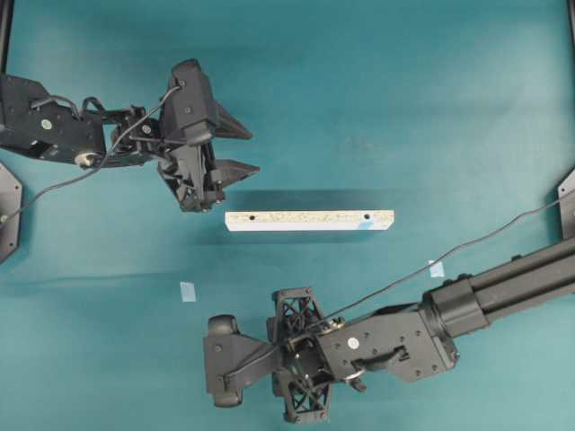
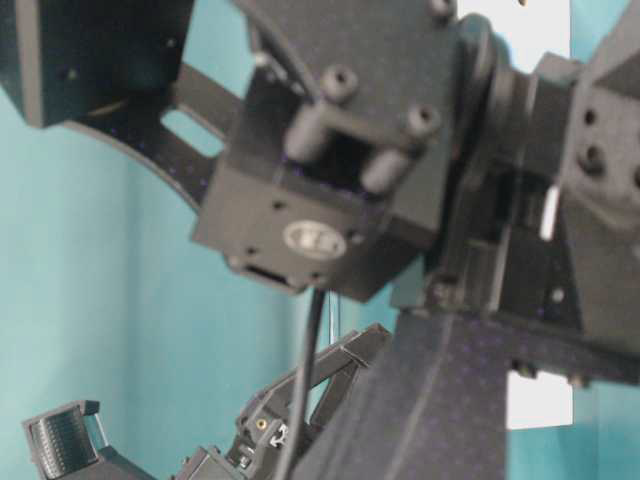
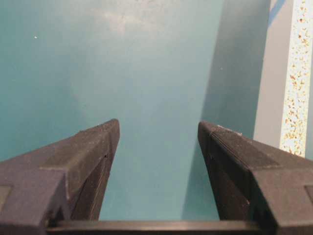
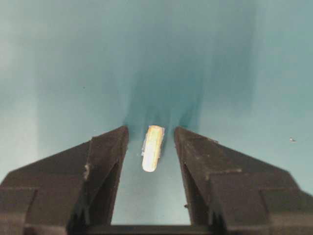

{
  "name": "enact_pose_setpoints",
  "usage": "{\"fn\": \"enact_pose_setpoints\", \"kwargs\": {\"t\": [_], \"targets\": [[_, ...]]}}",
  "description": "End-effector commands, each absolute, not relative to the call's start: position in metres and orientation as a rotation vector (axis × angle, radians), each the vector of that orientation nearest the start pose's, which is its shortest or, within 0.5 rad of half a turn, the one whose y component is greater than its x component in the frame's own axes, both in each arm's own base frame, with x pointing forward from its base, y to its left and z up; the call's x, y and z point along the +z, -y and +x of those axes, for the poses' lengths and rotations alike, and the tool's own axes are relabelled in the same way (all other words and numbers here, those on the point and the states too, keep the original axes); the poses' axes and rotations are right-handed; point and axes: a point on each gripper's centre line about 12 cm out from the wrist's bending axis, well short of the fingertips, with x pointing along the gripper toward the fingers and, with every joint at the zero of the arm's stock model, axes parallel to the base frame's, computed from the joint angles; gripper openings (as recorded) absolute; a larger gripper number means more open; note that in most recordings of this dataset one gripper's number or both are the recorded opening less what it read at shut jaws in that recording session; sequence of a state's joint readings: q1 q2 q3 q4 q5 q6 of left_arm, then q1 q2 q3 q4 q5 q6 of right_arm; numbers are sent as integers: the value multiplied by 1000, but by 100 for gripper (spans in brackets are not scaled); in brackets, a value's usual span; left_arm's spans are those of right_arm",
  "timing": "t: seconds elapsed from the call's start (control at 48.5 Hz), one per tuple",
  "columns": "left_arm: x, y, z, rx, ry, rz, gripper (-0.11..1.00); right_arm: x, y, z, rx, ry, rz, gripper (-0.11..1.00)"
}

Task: Insert the rod into the hole on the wooden board.
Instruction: 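Lift the peg with the right gripper off the table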

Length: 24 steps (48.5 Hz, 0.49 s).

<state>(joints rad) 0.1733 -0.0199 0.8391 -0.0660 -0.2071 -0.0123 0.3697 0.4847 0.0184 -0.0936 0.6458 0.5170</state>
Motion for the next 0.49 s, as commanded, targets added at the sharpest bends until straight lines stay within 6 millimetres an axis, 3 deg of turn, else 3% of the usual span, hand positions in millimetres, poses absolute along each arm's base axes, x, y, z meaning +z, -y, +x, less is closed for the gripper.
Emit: {"fn": "enact_pose_setpoints", "kwargs": {"t": [0.0,0.474], "targets": [[150,-62,352,203,-573,-127,75,132,-176,480,38,-1101,154,52],[150,-61,352,200,-575,-127,75,132,-168,483,25,-1097,152,52]]}}
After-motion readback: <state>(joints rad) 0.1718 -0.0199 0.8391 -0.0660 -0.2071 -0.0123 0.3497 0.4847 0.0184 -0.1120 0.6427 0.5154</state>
